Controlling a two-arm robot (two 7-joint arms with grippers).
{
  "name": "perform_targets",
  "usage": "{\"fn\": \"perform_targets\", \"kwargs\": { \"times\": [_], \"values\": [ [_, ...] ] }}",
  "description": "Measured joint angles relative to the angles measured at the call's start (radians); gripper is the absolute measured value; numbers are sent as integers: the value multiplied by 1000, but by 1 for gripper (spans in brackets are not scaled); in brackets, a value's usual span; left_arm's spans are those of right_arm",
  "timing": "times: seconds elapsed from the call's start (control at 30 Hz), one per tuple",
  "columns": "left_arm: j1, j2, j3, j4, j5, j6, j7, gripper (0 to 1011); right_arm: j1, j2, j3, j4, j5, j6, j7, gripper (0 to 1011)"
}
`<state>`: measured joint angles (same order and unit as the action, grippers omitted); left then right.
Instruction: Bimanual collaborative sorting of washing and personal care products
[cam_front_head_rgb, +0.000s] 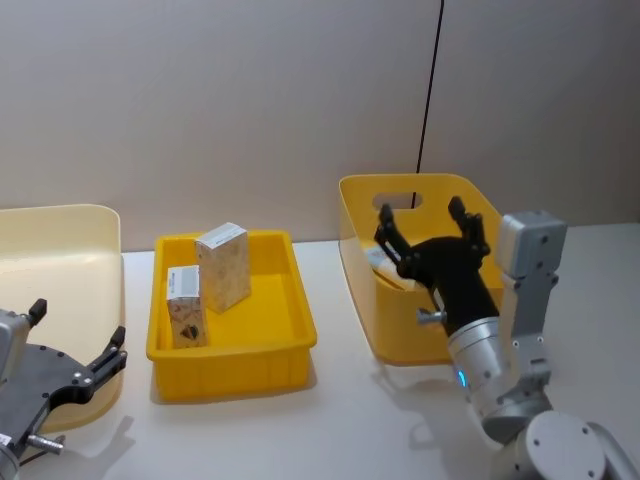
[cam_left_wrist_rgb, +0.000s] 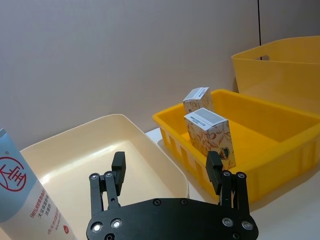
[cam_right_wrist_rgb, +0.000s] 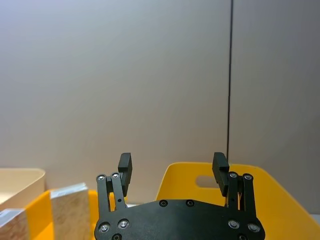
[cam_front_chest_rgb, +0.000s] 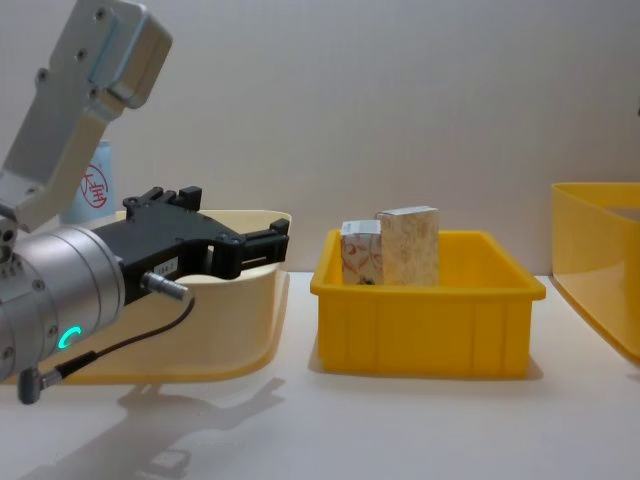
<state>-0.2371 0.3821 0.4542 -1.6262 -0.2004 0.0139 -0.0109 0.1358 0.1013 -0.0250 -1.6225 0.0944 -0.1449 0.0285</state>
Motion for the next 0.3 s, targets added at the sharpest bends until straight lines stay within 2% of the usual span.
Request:
{"fn": "perform_targets", "kwargs": {
  "times": [0.13, 0.3],
  "values": [
    [0, 0, 0, 0, 0, 0, 0, 1002, -18, 28, -24, -17, 23, 22, 5, 1001],
    [0, 0, 0, 0, 0, 0, 0, 1002, -55, 86, -73, -53, 70, 65, 14, 1001]
  ]
}}
